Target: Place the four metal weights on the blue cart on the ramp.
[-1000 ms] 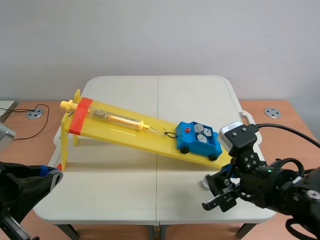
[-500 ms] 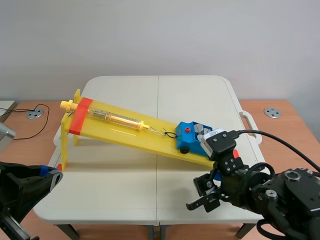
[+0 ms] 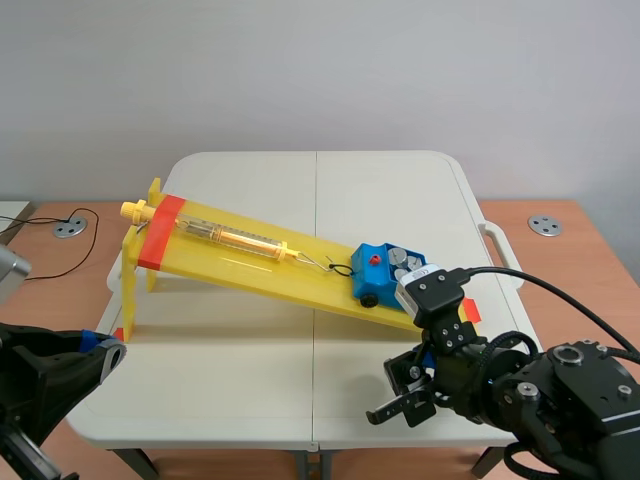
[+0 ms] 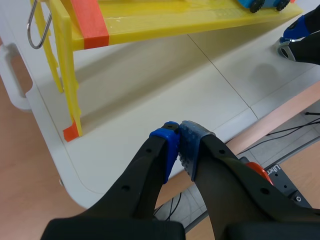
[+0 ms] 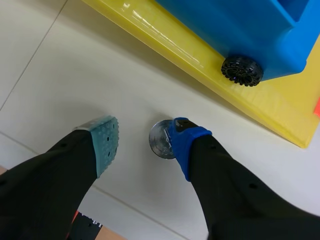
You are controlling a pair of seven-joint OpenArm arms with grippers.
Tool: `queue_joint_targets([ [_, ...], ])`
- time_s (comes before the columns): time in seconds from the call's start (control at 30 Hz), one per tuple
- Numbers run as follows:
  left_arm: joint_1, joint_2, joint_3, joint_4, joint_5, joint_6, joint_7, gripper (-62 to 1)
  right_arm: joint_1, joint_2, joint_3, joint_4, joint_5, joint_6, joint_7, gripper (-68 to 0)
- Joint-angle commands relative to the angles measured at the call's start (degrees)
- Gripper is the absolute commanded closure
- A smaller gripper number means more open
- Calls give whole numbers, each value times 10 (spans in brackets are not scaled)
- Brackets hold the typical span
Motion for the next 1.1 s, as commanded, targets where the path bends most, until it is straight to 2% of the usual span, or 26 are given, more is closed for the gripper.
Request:
queue_joint_targets([
  [0.0, -13, 12, -8, 40, -42, -10, -59, -36, 43, 6, 9, 30, 14, -22, 71, -232],
  [0.2, -13, 12, -8, 40, -42, -10, -59, -36, 43, 6, 9, 5, 14, -34, 64, -166],
  [0.37, -13, 12, -8, 40, -42, -10, -59, -36, 43, 6, 9, -9, 8, -35, 53, -124],
  [0.53, -13, 12, -8, 40, -42, -10, -59, -36, 43, 6, 9, -9, 8, -35, 40, -12],
  [0.77, -13, 12, -8, 40, -42, -10, -59, -36, 40, 15, 11, 2, 20, -34, 32, -6],
  [1.07, -13, 12, -8, 40, -42, -10, -59, -36, -12, 51, 46, 119, 82, -31, -9, -6],
])
